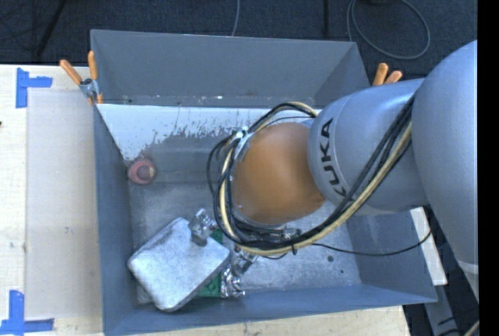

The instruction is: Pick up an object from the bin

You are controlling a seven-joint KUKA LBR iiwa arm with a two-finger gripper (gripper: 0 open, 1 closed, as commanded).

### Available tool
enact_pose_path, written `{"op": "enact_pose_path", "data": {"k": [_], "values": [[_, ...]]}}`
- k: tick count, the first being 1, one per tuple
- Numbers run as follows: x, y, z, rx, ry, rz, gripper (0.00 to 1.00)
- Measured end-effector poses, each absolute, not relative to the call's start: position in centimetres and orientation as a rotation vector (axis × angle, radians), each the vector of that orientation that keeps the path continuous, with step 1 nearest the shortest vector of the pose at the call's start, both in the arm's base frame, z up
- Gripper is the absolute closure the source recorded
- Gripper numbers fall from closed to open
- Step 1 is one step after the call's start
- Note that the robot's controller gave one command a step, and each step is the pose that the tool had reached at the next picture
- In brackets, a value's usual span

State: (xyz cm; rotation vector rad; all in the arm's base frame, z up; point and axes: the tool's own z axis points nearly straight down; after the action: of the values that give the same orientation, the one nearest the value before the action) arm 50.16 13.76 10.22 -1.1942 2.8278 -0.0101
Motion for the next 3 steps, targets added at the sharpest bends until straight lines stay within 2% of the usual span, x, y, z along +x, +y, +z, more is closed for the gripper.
{"op": "enact_pose_path", "data": {"k": [1,3], "values": [[50.30,13.90,10.32,-1.191,2.822,-0.008,1.00],[50.30,13.90,10.32,-1.191,2.822,-0.008,1.00]]}}
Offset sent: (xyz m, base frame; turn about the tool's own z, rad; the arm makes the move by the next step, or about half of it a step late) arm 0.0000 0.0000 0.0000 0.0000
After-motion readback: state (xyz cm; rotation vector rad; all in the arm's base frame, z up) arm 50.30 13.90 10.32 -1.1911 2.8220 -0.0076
